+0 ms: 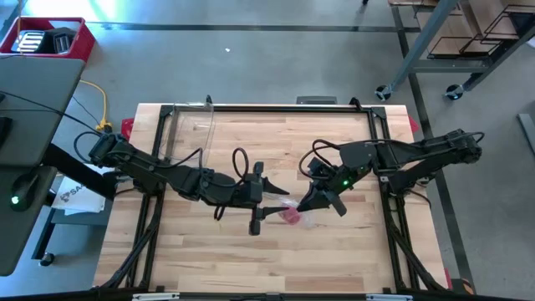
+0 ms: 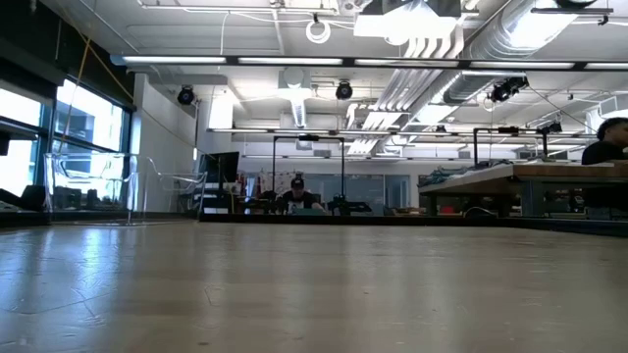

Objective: Roll bandage
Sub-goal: Close the transparent zip bag

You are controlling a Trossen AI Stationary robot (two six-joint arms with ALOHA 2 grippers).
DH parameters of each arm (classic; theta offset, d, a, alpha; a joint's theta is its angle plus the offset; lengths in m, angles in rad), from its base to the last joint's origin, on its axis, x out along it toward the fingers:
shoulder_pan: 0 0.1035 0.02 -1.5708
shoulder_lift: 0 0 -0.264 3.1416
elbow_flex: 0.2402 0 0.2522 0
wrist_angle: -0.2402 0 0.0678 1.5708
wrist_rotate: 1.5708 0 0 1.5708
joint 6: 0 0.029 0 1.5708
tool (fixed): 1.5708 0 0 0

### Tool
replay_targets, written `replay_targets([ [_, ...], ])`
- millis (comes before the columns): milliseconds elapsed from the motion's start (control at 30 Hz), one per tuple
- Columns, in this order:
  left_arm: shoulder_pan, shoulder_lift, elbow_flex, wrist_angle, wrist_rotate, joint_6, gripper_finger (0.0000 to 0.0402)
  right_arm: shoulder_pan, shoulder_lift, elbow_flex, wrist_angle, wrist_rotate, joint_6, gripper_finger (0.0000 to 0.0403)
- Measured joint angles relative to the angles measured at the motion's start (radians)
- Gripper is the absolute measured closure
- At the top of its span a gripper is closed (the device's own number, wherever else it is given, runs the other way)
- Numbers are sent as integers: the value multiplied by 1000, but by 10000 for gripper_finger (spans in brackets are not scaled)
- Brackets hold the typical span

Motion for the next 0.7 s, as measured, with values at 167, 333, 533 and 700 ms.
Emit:
replay_targets([
  [167, 0, 0, 0, -44, 1, -57, 298, 0, 0, 0, -14, 10, 1, 399],
  [333, -2, -2, 0, -133, 25, -201, 371, 0, 0, 0, -42, 47, 25, 358],
  [533, -17, -29, 0, -295, 43, -440, 394, -21, -10, 0, -147, 25, 22, 281],
  [700, -15, -35, 0, -416, 101, -648, 400, -15, -72, 0, -322, 198, -23, 270],
])
